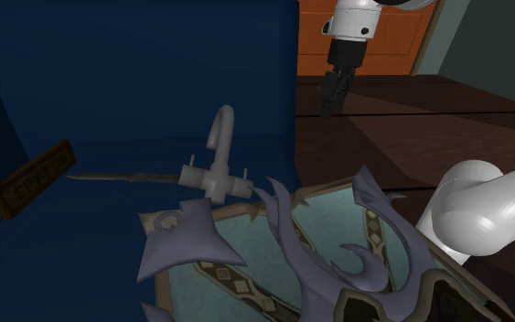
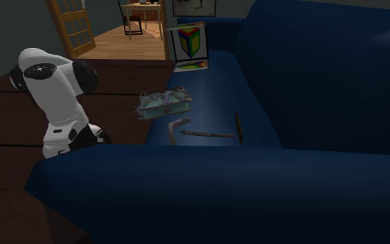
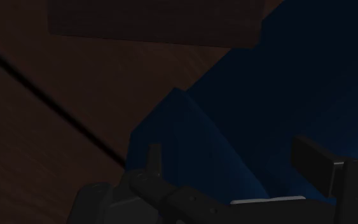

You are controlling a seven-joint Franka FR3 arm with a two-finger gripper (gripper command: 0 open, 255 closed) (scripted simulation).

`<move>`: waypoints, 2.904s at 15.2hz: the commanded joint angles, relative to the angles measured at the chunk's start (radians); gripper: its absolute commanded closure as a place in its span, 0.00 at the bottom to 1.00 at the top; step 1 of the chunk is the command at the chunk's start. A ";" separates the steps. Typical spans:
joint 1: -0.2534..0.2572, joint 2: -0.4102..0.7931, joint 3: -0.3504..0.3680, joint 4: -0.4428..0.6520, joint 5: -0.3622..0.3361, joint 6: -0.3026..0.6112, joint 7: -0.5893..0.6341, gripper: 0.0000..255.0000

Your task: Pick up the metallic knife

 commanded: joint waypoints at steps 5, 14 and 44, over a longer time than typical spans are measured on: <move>0.043 0.092 0.060 0.063 0.036 0.038 0.021 0.00; 0.123 0.313 0.192 0.249 0.076 0.098 0.069 0.00; 0.360 0.966 0.477 0.873 -0.133 0.140 0.246 0.00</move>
